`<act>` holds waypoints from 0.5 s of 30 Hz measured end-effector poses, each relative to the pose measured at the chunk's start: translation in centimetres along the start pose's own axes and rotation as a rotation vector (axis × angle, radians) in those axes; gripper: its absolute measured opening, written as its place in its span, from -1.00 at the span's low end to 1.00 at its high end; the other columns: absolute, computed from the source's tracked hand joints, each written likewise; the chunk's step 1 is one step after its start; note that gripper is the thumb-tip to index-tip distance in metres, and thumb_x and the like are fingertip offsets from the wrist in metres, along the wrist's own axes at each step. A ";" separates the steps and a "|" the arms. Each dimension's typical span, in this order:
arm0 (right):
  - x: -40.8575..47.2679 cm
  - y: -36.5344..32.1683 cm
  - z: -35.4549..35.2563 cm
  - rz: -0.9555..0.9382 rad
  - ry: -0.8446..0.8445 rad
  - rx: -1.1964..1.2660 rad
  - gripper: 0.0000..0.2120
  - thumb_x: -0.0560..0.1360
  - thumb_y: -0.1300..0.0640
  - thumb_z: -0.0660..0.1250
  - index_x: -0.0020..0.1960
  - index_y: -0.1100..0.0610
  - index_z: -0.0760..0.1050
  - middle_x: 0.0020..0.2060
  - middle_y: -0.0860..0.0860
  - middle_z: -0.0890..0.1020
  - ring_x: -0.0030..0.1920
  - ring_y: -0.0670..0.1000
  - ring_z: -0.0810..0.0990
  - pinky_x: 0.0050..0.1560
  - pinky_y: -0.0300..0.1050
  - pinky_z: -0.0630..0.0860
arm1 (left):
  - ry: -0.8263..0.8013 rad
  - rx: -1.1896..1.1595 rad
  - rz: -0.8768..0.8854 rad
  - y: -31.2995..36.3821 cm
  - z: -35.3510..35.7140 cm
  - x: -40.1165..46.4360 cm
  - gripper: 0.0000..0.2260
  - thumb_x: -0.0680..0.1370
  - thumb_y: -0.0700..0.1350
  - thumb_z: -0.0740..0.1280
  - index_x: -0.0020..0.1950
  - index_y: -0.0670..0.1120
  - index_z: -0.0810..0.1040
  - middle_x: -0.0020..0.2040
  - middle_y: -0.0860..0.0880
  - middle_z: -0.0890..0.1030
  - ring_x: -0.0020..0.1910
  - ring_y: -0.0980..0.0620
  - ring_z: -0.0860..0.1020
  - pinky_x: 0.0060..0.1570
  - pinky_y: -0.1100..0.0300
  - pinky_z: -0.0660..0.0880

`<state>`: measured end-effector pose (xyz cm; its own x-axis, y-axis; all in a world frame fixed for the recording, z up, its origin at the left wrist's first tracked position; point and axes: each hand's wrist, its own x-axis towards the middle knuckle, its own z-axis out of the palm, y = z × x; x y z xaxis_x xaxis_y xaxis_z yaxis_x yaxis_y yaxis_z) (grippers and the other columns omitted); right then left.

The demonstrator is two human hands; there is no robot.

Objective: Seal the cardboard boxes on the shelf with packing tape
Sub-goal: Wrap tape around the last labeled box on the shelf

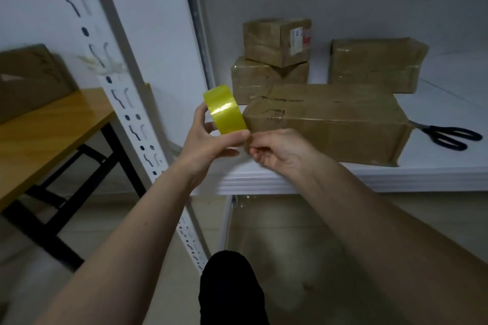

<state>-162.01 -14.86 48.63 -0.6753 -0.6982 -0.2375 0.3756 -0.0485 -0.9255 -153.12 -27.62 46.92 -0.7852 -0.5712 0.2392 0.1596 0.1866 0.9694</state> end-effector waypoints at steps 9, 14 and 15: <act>1.6 1.6 2.7 0.068 -0.008 -0.233 -0.89 0.49 0.45 0.30 0.00 0.37 0.47 -0.42 0.12 0.44 -0.48 -0.04 0.41 -0.57 -0.29 0.40 | 0.104 0.091 0.006 -2.2 -2.5 0.5 -0.06 0.12 -0.02 0.63 0.43 -0.04 0.30 0.09 -0.11 0.59 -0.05 0.08 0.65 -0.02 0.20 0.58; 1.7 2.5 3.3 0.024 0.048 -0.408 -0.83 0.47 0.44 0.33 0.04 0.49 0.49 -0.43 0.14 0.44 -0.49 -0.03 0.42 -0.55 -0.28 0.45 | 0.147 0.254 -0.057 -3.9 -3.7 1.9 0.01 0.23 -0.13 0.66 0.52 0.14 0.15 0.16 -0.06 0.54 -0.03 0.01 0.63 -0.05 0.09 0.62; 1.9 2.6 3.3 0.022 0.071 -0.474 -0.80 0.46 0.44 0.32 0.06 0.51 0.49 -0.43 0.15 0.46 -0.50 -0.02 0.43 -0.52 -0.25 0.47 | 0.114 0.291 -0.055 -4.1 -3.7 2.0 0.00 0.29 -0.19 0.64 0.54 0.14 0.12 0.15 -0.04 0.53 -0.04 0.04 0.63 -0.07 0.14 0.62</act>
<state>-160.19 -18.69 46.76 -0.7185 -0.6440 -0.2627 0.0704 0.3085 -0.9486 -153.12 -32.45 43.60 -0.7129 -0.6699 0.2072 -0.0720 0.3639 0.9287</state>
